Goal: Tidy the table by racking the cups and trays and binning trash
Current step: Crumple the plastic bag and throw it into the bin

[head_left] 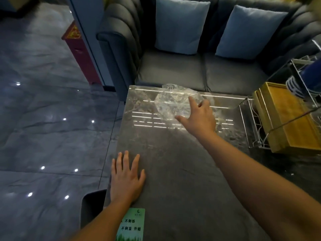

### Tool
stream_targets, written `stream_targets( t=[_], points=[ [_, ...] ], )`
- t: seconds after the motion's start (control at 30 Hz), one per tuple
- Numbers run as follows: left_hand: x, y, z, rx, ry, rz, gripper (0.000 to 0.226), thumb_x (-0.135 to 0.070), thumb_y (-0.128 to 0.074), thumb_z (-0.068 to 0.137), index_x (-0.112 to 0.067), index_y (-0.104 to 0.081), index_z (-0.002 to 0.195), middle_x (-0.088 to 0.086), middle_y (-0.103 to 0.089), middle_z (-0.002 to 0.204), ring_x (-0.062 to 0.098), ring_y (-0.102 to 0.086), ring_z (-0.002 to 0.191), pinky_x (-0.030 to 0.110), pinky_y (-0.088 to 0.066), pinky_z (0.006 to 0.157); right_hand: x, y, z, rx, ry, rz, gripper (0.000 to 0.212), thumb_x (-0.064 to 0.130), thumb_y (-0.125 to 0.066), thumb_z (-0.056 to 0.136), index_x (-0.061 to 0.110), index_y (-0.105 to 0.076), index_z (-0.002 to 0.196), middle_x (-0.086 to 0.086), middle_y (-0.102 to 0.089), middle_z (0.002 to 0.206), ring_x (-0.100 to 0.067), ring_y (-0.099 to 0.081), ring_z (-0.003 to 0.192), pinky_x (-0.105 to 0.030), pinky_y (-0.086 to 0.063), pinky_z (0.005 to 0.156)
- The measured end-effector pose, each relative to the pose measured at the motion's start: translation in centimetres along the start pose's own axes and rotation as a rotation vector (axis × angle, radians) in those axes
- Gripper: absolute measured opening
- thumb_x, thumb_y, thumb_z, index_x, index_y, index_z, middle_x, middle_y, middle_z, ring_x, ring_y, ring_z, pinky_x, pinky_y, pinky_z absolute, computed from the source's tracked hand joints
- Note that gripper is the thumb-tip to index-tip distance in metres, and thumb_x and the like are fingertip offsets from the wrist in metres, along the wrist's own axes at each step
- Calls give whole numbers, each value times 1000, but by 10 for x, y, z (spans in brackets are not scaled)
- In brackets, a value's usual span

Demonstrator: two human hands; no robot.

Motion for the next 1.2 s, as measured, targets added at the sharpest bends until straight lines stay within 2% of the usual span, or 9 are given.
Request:
stream_targets(
  t=[0.07,0.13,0.23,0.33,0.63,0.77,0.9,1.03,1.2],
  points=[
    [0,-1,0,-4,5,5,62,-56,-31,92,-28,-33,148,14,-26,158,35,-17,148,55,-15,121,-7,-11,13,134,-81,-84,101,76,-64,70,37,-19,151,-17,-25,154,-38,-53,122,-45,-51,80],
    [1,0,0,-15,5,6,62,-55,-31,92,-28,-33,148,14,-27,157,35,-17,148,55,-15,121,-10,-20,20,172,-66,-168,103,73,-68,69,34,-18,150,-15,-40,148,-38,-56,119,-45,-51,77],
    [0,-1,0,-17,3,2,62,-54,-32,92,-28,-34,148,15,-27,158,35,-17,149,55,-15,121,-13,-30,24,183,9,-218,74,57,-71,76,28,-41,137,-5,-66,117,-31,-65,101,-35,-43,64],
    [1,-1,1,-28,-1,3,62,-54,-32,92,-27,-34,147,15,-28,157,36,-18,148,55,-15,121,-16,-35,19,160,35,-120,34,33,-66,83,27,-62,116,-5,-70,109,-30,-66,99,-33,-41,66],
    [1,6,-2,-16,-3,-85,61,-55,-39,90,-27,-38,145,14,-29,157,34,-16,149,54,-14,121,6,-34,-62,28,145,229,27,25,-64,82,29,-74,106,-5,-76,91,-30,-69,87,-34,-49,71],
    [19,26,-2,4,130,-716,79,-55,-58,74,-24,-38,145,5,-36,152,27,-30,143,52,-29,116,24,-48,-101,113,96,395,27,22,-68,80,28,-75,105,0,-74,87,-21,-68,82,-27,-46,70],
    [32,57,-11,84,210,-1327,87,-62,-72,68,-46,-35,145,-33,-47,137,-7,-48,126,19,-46,95,64,-72,-137,251,132,510,22,20,-70,81,26,-75,101,2,-74,87,-17,-67,81,-27,-49,73],
    [51,66,-28,62,416,-1576,72,-54,-79,71,-25,-54,132,0,-72,117,27,-67,112,46,-56,92,110,-87,-168,401,250,638,17,16,-67,86,24,-73,100,10,-68,91,-9,-63,83,-27,-52,76],
    [86,64,-57,138,547,-1806,62,-34,-71,78,-22,-53,136,11,-70,121,30,-70,105,46,-59,83,168,-96,-199,585,320,964,24,-9,-59,85,7,-69,100,-8,-68,95,-11,-65,85,-25,-54,78]
  ],
)
Point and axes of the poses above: each hand's wrist, its own z-axis towards the middle knuckle, its own y-axis out of the back of the hand, x = y × z, the point moved 5 cm from there along z, towards the middle knuckle
